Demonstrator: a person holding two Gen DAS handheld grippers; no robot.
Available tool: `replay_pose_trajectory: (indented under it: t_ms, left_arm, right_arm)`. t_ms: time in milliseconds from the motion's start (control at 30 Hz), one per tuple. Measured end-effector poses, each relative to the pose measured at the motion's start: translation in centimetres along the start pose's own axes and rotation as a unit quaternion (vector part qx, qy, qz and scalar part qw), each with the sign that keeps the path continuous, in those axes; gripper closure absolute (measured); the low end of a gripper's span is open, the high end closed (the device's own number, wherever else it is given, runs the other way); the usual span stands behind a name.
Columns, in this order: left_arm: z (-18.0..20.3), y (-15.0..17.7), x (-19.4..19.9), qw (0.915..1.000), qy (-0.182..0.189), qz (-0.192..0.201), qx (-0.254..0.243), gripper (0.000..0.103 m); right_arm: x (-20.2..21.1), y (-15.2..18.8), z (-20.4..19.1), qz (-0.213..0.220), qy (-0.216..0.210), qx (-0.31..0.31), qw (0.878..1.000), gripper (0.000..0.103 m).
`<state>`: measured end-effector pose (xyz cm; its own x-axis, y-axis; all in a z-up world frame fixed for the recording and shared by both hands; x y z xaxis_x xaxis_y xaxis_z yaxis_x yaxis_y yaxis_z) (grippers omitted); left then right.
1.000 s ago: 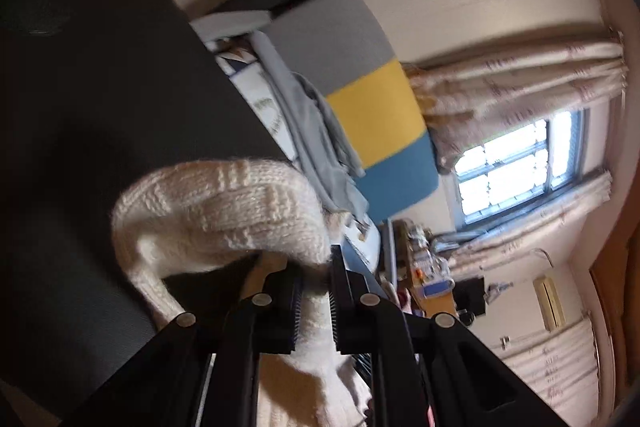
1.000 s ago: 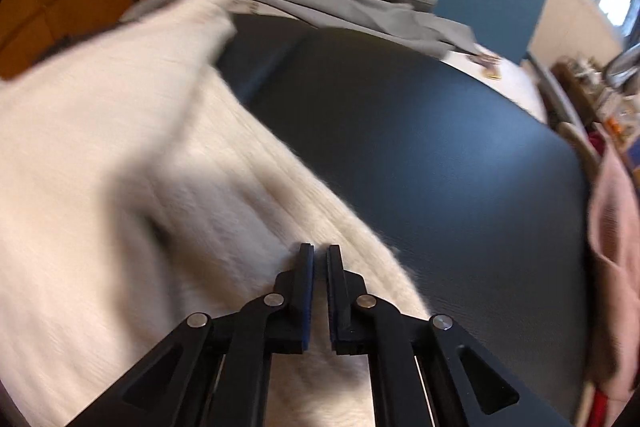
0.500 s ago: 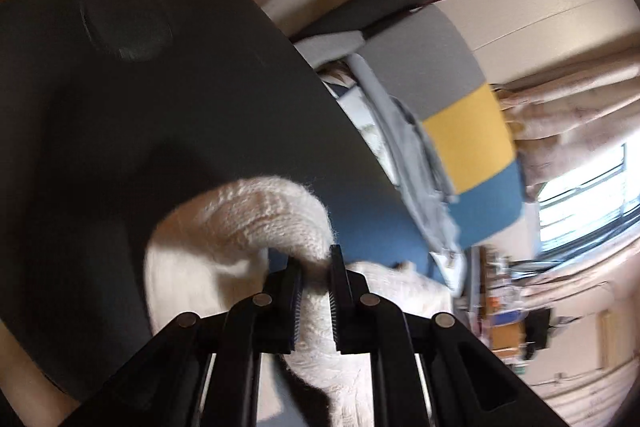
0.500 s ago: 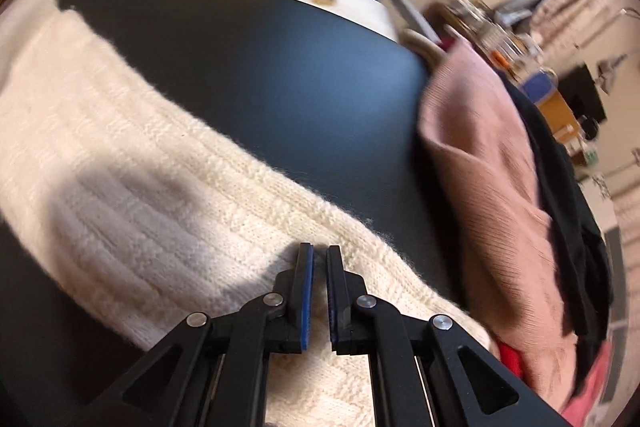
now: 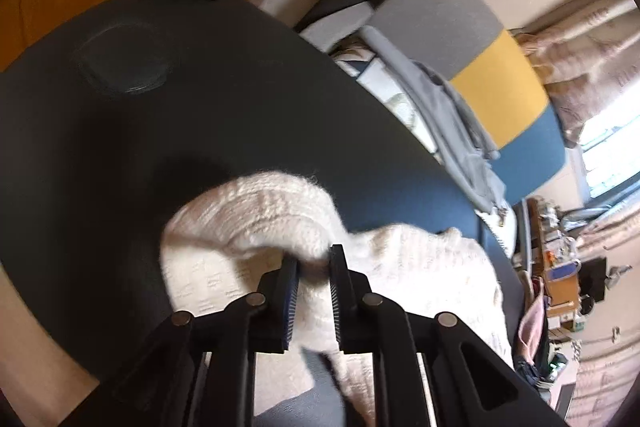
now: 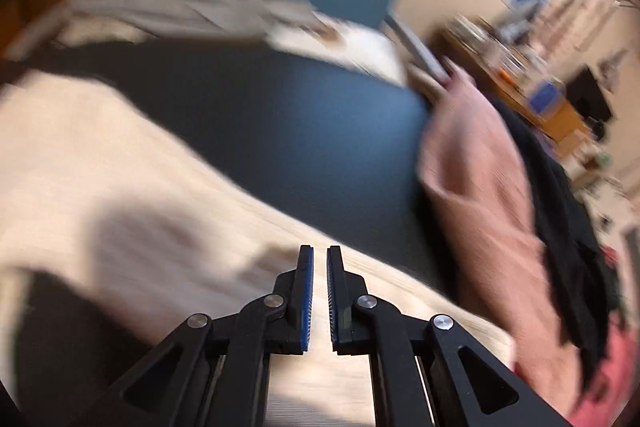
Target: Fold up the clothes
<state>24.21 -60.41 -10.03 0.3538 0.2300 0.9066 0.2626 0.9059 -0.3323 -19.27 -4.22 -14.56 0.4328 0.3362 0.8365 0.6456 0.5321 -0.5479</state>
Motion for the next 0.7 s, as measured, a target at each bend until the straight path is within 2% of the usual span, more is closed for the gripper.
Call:
replay_pose_trajectory:
  t_ms: [67,167,267,300,367,433,500,700]
  left_arm:
    - [-0.8,-0.2,0.4,0.9998,-0.011,-0.011,0.012,0.087]
    - [-1.6,-0.3,1.3,0.9993,-0.018,-0.017,0.028,0.087]
    - [0.4,0.3,3.9,0.9983,0.055,0.015,0.013,0.083]
    - [2.2,0.9,3.9,0.9969,0.077,0.013,-0.010,0.083]
    - [6.4,2.4,2.6,0.9920,0.111,-0.005,-0.060,0.083]
    - [10.9,4.3,0.0,0.9841,0.133,-0.036,-0.112,0.083]
    - [15.1,5.9,-4.3,0.9780,0.124,-0.071,-0.152,0.083]
    - [20.8,8.2,-12.4,0.9697,0.054,-0.102,-0.215,0.083]
  right_arm:
    - [0.6,-0.7,-3.4,0.018,-0.068,0.018,0.997,0.097]
    - [0.0,-2.0,-8.2,0.019,-0.139,0.052,0.989,0.097]
    - [-1.2,-3.2,-12.2,0.013,-0.178,0.067,0.982,0.097]
    - [-1.6,-3.5,-13.7,0.010,-0.189,0.070,0.979,0.097]
    - [-2.3,-4.3,-16.0,0.007,-0.196,0.077,0.978,0.097]
    - [-3.8,-5.4,-16.3,0.001,-0.208,0.069,0.976,0.097]
    - [-4.8,-5.8,-15.9,-0.003,-0.201,0.067,0.977,0.097]
    - [-7.6,-6.6,-14.7,-0.015,-0.166,0.067,0.984,0.098]
Point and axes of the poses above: each gripper's, at about its wrist camera, not at the fingertips, and x roughly against the way its jaws point, z to its right, y to its underside, the point moved 2 cm from there along -x, roughly the way its jaws point, and after that the axes turned 15 degrees about -y, right-handed, at the moved point
